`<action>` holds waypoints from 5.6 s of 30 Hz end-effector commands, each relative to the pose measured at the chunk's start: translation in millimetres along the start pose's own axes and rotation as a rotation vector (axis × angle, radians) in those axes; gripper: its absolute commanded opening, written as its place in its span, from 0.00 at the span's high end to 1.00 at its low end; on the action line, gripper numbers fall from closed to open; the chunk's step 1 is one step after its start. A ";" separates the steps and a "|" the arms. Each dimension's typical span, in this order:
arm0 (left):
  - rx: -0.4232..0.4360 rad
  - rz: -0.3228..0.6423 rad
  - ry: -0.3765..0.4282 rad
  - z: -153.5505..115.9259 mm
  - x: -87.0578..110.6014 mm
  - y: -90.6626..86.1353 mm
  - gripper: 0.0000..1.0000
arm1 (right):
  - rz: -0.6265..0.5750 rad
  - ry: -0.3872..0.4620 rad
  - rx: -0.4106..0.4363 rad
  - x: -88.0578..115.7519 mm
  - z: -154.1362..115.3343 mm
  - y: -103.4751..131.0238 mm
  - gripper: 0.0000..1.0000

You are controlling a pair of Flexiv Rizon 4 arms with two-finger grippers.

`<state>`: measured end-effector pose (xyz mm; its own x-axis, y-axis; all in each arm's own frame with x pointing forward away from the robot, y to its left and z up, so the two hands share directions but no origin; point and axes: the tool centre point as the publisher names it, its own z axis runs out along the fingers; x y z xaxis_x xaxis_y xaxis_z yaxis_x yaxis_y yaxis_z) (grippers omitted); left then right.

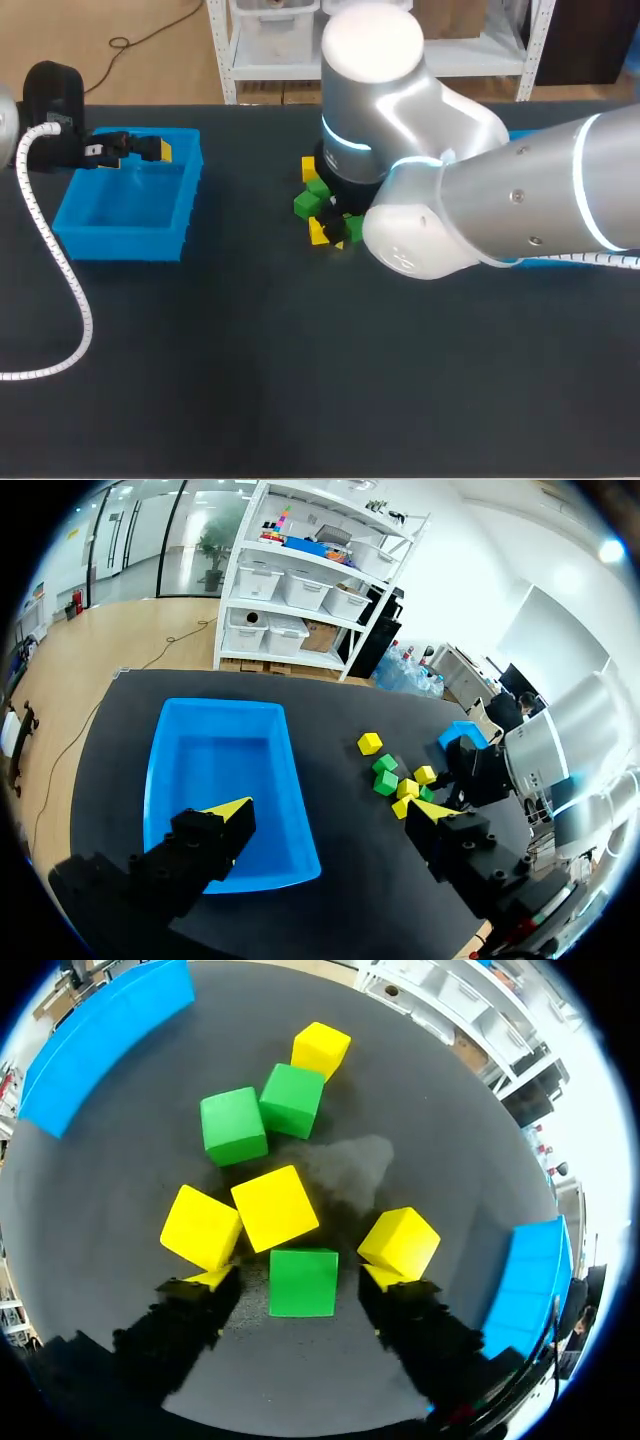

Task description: Put the green cubes in the right bin and the yellow cubes in the left bin.

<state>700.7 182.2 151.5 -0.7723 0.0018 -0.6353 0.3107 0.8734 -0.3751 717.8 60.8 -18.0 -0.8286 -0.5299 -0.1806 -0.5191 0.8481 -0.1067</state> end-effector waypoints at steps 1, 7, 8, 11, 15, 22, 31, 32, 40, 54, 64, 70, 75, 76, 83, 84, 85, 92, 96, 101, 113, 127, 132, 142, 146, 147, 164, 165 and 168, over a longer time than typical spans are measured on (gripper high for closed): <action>0.011 0.002 -0.006 -0.2 1.2 2.2 0.00 | 0.008 0.000 0.006 1.6 -0.3 -0.4 1.00; 0.011 0.002 -0.006 -0.2 1.2 2.2 0.00 | 0.013 -0.005 0.017 2.0 -2.4 -2.5 1.00; 0.011 0.002 -0.006 -0.2 1.2 2.2 0.00 | 0.011 -0.008 0.017 1.7 -3.4 -3.0 1.00; 0.011 0.002 -0.006 -0.2 1.2 2.2 0.00 | -0.011 -0.043 0.034 -1.3 -14.9 -7.0 1.00; 0.011 0.002 -0.006 -0.2 1.2 2.2 0.00 | 0.001 -0.142 0.047 -8.6 -53.5 -29.3 1.00; 0.011 0.002 -0.006 -0.2 1.2 2.2 0.00 | 0.171 -0.269 0.126 -8.2 -112.4 -111.2 1.00; 0.011 0.002 -0.006 -0.2 1.2 2.2 0.00 | 0.401 -0.250 0.249 30.9 -124.4 -205.0 1.00; 0.011 0.002 -0.006 -0.2 1.2 2.2 0.00 | 0.421 -0.239 0.262 36.6 -122.2 -213.1 1.00; 0.011 0.002 -0.006 -0.2 1.2 2.2 0.00 | 0.513 -0.135 0.284 73.0 -103.5 -245.6 0.91; 0.011 0.002 -0.006 -0.2 1.2 2.2 0.00 | 0.401 -0.182 0.234 35.9 -108.1 -198.9 0.00; 0.011 0.002 -0.006 -0.2 1.2 2.2 0.00 | 0.061 -0.238 0.106 -39.3 -105.6 -80.8 0.00; 0.011 0.002 -0.006 -0.2 1.2 2.2 0.00 | -0.039 -0.245 0.060 -55.6 -108.7 -40.1 0.00; 0.011 0.002 -0.006 -0.2 1.2 2.2 0.00 | -0.103 -0.246 0.039 -64.5 -108.0 -15.7 0.00; 0.011 0.002 -0.006 -0.2 1.2 2.2 0.00 | -0.115 -0.245 0.032 -66.0 -107.4 -11.1 0.00; 0.011 0.002 -0.006 -0.2 1.2 2.2 0.00 | -0.201 -0.205 -0.013 -74.4 -95.5 12.2 0.00; 0.011 0.002 -0.006 -0.2 1.2 2.2 0.00 | -0.208 -0.197 -0.020 -75.3 -93.7 13.9 0.00; 0.011 0.002 -0.006 -0.2 1.2 2.2 0.00 | -0.211 -0.193 -0.024 -76.4 -92.0 15.6 0.00; 0.011 0.002 -0.006 -0.2 1.2 2.2 0.00 | -0.275 -0.150 -0.068 -78.8 -84.2 27.9 0.00; 0.011 0.002 -0.006 -0.2 1.2 2.2 0.00 | -0.300 -0.143 -0.080 -78.9 -82.1 34.6 0.00; 0.011 0.002 -0.006 -0.2 1.2 2.2 0.00 | -0.293 -0.132 -0.077 -79.6 -78.3 41.6 0.00; 0.011 0.002 -0.006 -0.2 1.2 2.2 0.00 | -0.206 -0.095 -0.037 -60.0 -63.0 54.6 0.00; 0.011 0.002 -0.006 -0.2 1.2 2.2 0.00 | -0.140 -0.066 -0.035 -61.3 -51.2 56.4 0.00; 0.011 0.002 -0.006 -0.2 1.2 2.2 0.00 | -0.103 -0.055 -0.039 -65.1 -48.2 54.6 0.00; 0.011 0.002 -0.006 -0.2 1.2 2.2 0.00 | -0.127 -0.064 -0.023 -75.5 -46.2 57.4 0.00; 0.011 0.002 -0.006 -0.2 1.2 2.2 0.00 | -0.137 -0.063 -0.008 -76.0 -44.1 58.5 0.00; 0.011 0.002 -0.006 -0.2 1.2 2.2 0.00 | -0.126 -0.053 -0.004 -76.5 -43.0 58.0 0.00; 0.011 0.002 -0.006 -0.2 1.2 2.2 0.00 | -0.065 -0.027 -0.012 -76.9 -33.8 61.8 0.00; 0.011 0.002 -0.006 -0.2 1.2 2.2 0.00 | -0.064 -0.026 -0.013 -76.5 -33.4 62.1 0.00; 0.011 0.002 -0.006 -0.2 1.2 2.2 0.00 | -0.063 -0.026 -0.015 -75.9 -32.9 62.3 0.00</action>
<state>700.7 182.1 151.5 -0.7723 0.0018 -0.6353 0.3106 0.8734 -0.3751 742.9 155.0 21.2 -0.7888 -0.5828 -0.1955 -0.5742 0.8121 -0.1043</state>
